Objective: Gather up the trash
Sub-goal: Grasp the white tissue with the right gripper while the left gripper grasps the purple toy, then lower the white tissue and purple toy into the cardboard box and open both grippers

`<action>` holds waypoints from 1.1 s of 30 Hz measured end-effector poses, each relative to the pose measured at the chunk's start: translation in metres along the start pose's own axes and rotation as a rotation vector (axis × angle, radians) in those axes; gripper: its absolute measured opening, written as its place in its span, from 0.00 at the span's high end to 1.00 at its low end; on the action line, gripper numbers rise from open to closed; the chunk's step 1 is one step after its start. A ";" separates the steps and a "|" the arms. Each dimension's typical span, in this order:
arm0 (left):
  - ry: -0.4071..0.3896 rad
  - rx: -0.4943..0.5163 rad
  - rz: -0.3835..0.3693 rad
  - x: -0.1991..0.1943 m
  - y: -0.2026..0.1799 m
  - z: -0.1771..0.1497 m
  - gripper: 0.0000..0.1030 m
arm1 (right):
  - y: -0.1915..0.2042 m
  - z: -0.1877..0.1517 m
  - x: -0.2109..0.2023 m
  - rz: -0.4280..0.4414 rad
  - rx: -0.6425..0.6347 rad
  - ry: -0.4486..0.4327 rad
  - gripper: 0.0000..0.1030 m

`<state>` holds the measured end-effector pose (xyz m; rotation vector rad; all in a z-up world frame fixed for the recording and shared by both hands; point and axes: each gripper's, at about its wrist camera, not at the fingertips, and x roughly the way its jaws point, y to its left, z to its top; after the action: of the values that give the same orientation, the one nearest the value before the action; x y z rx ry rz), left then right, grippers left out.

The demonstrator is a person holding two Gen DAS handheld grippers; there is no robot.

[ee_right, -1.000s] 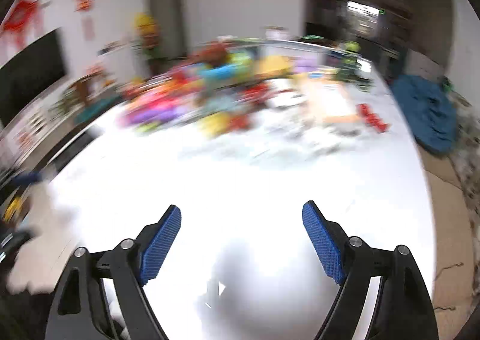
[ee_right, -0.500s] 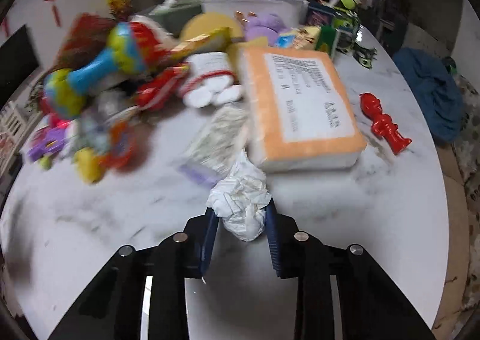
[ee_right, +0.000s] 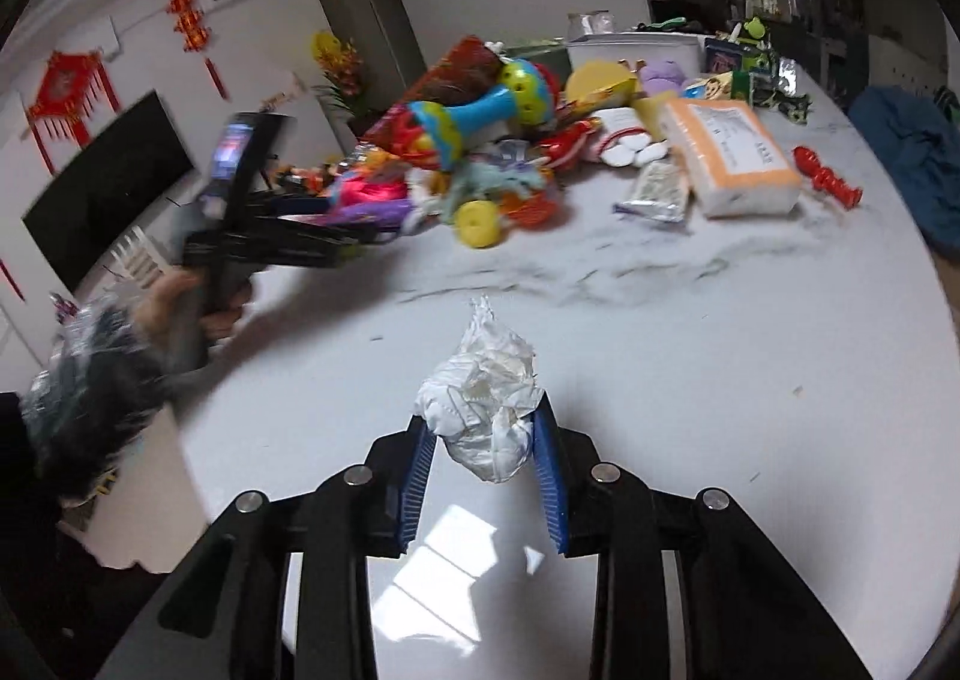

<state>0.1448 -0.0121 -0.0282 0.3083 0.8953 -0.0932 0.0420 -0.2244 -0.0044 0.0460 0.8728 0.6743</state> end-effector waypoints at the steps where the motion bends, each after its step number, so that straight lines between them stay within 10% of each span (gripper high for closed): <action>1: 0.016 0.052 0.039 0.009 -0.006 0.002 0.11 | 0.002 -0.001 0.000 0.004 0.007 -0.001 0.69; 9: -0.089 0.001 0.012 -0.003 0.007 0.012 0.73 | 0.023 0.000 0.012 -0.004 -0.023 -0.004 0.70; 22: -0.418 -0.094 -0.239 -0.221 -0.001 -0.072 0.77 | 0.092 -0.016 -0.029 0.054 -0.082 -0.108 0.70; 33: -0.223 0.013 -0.415 -0.242 -0.062 -0.208 0.77 | 0.146 -0.125 -0.037 0.139 -0.082 0.099 0.70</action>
<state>-0.1758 -0.0203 0.0248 0.1169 0.7257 -0.5077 -0.1419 -0.1577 -0.0162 -0.0008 0.9420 0.8476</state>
